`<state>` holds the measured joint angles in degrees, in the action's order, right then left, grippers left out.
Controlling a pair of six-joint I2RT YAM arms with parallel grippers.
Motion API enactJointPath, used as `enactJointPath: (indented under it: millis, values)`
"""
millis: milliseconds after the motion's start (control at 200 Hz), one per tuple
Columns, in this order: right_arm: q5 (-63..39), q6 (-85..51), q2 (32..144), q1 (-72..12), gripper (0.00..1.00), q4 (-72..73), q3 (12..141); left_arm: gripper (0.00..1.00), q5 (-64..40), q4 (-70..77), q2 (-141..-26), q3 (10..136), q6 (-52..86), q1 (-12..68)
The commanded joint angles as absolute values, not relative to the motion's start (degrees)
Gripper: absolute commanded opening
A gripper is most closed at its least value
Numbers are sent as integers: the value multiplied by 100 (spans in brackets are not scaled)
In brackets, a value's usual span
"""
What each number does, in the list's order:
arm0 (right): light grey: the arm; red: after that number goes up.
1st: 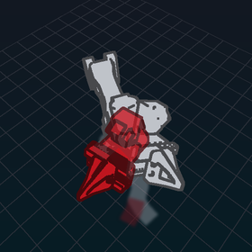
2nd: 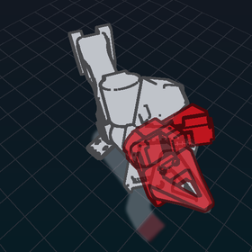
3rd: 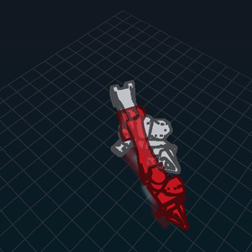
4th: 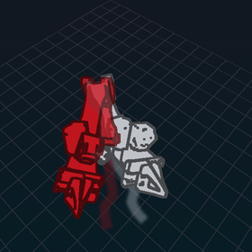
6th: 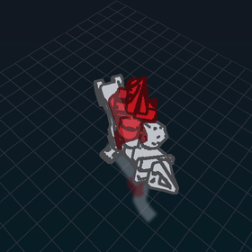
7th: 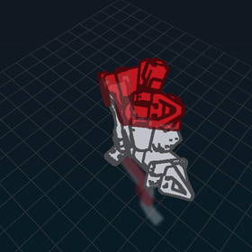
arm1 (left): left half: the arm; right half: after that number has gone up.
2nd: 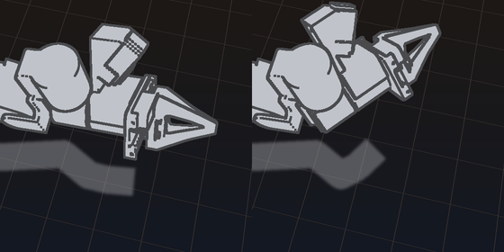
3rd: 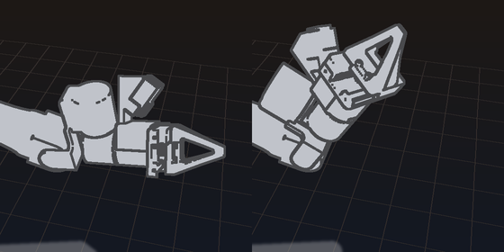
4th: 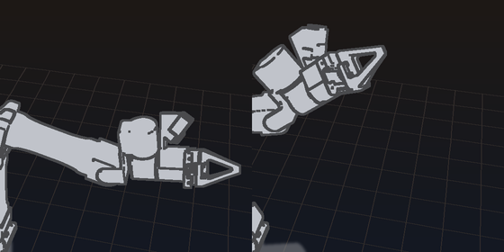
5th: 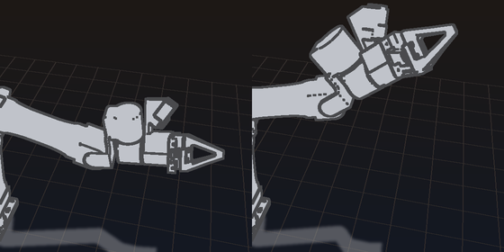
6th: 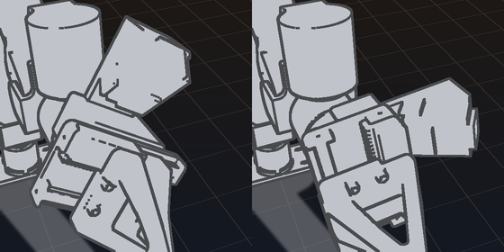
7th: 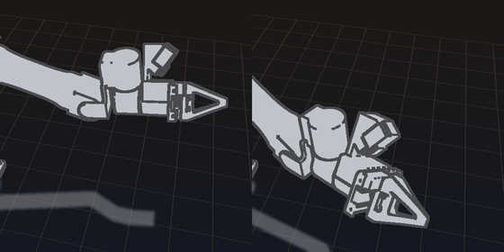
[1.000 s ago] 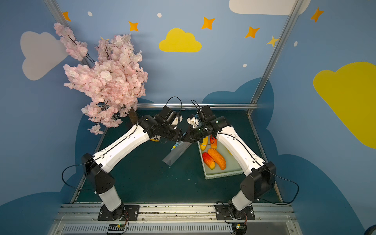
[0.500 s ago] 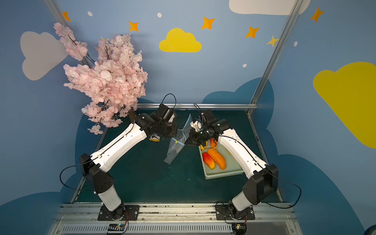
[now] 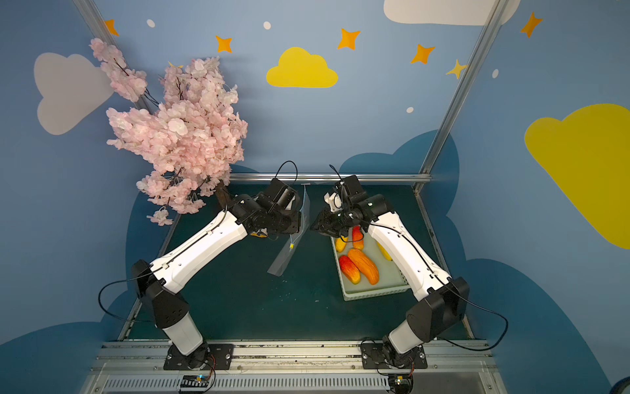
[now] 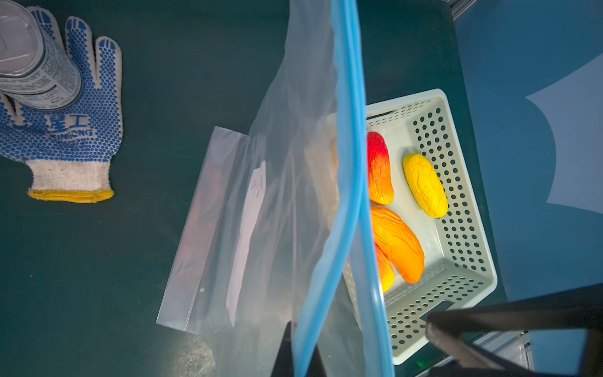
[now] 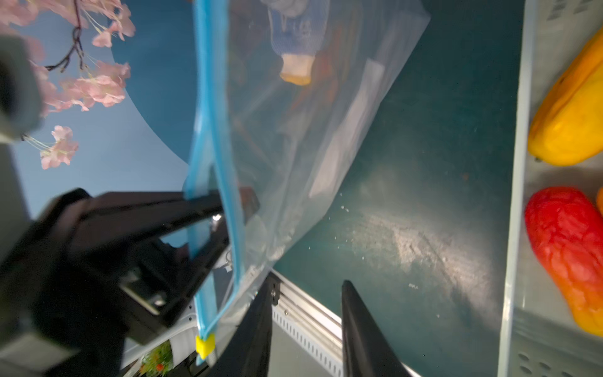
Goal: Place the mango in a zip-top bag and seal the zipper
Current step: Open the zipper of the food storage bag at the center of the board.
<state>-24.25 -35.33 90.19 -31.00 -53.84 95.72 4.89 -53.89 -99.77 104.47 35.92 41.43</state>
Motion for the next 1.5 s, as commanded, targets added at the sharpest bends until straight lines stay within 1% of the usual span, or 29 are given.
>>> enactJointPath:
  millis: [0,220,461,976,1296,1492]
  values:
    - [-2005,-3342,9292,-3152,42,-5695,9930,3,484,-5335,-10075,10606,3612,4173]
    - [-1890,-3199,9384,-3328,48,-5666,10178,3,460,-5279,-10068,10601,3586,4193]
    - [-1964,-3318,9591,-3454,48,-5625,10476,3,396,-5191,-10001,10463,3577,4192]
    - [-1792,-3322,9266,-3525,50,-5303,10324,3,343,-5114,-9959,10369,3586,4192]
    - [-1826,-3337,9320,-3550,51,-5325,10283,3,287,-4963,-9822,10199,3601,4197]
    - [-1822,-3274,9628,-3562,48,-5447,10400,3,212,-4847,-9709,10094,3567,4201]
